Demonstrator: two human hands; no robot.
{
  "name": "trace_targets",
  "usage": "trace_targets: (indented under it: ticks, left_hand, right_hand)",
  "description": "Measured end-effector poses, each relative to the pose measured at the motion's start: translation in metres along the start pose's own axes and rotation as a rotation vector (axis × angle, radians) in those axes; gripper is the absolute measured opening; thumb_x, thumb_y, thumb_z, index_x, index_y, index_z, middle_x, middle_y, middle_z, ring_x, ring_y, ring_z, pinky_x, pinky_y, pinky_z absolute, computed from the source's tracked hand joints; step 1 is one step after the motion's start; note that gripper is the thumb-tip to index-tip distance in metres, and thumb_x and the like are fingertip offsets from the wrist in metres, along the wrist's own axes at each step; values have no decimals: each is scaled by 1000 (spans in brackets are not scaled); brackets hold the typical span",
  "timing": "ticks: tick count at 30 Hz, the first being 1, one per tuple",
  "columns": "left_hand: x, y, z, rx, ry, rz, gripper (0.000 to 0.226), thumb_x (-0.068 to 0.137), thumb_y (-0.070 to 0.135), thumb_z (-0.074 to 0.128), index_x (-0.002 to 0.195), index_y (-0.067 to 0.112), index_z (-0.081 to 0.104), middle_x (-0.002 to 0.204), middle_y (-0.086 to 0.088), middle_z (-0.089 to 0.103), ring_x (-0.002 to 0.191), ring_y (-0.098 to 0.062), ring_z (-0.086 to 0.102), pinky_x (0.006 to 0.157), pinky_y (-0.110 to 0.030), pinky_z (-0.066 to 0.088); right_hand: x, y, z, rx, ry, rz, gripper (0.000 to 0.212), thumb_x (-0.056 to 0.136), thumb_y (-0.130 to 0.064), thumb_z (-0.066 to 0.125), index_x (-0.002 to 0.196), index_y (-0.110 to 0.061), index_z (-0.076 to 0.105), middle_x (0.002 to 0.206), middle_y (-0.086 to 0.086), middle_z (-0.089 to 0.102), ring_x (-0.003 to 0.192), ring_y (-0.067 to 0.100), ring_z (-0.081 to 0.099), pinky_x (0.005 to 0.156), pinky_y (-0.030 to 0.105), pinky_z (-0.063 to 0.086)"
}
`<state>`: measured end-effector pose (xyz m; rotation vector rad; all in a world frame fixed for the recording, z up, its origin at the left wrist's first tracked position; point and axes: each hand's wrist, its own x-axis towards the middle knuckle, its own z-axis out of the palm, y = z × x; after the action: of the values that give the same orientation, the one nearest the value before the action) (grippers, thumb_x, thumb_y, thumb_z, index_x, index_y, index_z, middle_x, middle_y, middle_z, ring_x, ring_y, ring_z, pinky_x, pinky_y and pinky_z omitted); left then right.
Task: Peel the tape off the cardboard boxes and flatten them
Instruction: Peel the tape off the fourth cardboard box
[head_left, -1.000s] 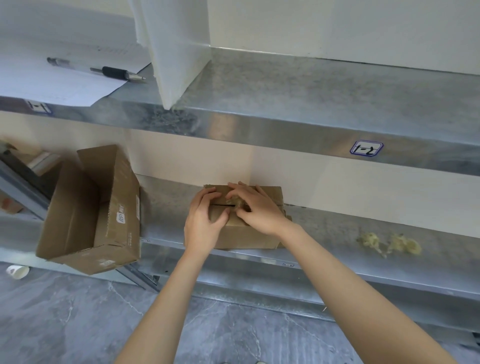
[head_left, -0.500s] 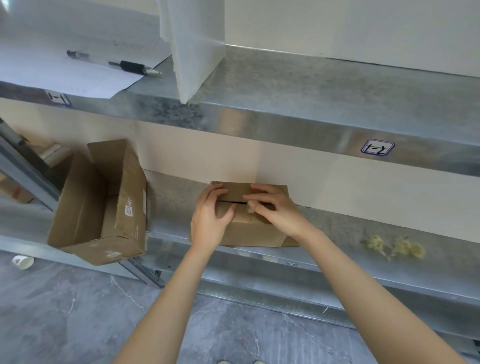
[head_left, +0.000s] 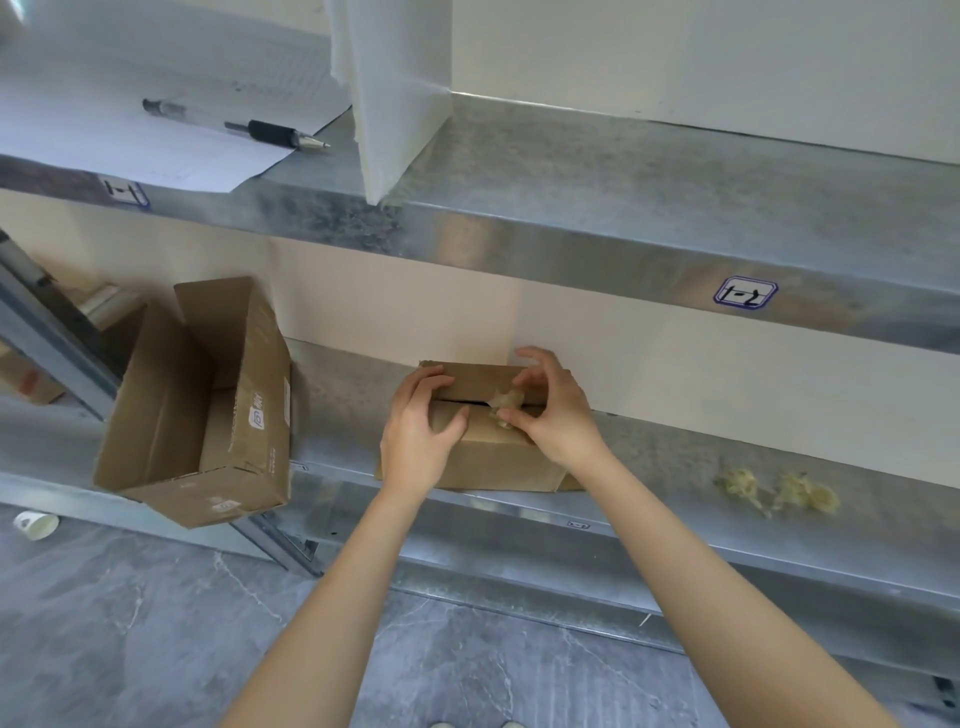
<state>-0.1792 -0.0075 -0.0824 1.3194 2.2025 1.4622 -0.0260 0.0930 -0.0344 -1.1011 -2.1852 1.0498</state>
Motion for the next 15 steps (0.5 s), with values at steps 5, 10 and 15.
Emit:
trace_targets:
  ticks: [5, 10, 15]
  left_hand:
    - [-1, 0, 0, 6, 3, 6, 31, 84, 23, 72, 115, 23, 65, 134, 15, 52, 128, -4, 45, 78, -7, 35]
    - [-1, 0, 1, 9, 10, 15, 31, 84, 23, 72, 114, 22, 65, 134, 14, 53, 129, -4, 45, 81, -2, 32]
    - [-1, -1, 1, 4, 10, 5, 32, 83, 24, 73, 114, 23, 65, 134, 15, 52, 128, -2, 45, 77, -2, 34]
  right_hand:
    - [-3, 6, 2, -228, -52, -50, 37, 91, -42, 61, 124, -28, 63, 129, -14, 52, 125, 10, 40, 100, 24, 35]
    - [-10, 13, 5, -97, -31, -76, 32, 95, -47, 56, 122, -35, 66, 131, -16, 53, 129, 9, 39, 105, 23, 28]
    - [-8, 13, 4, -61, -58, -114, 19, 92, -47, 59, 103, -40, 73, 125, -21, 58, 125, 11, 43, 107, 37, 33]
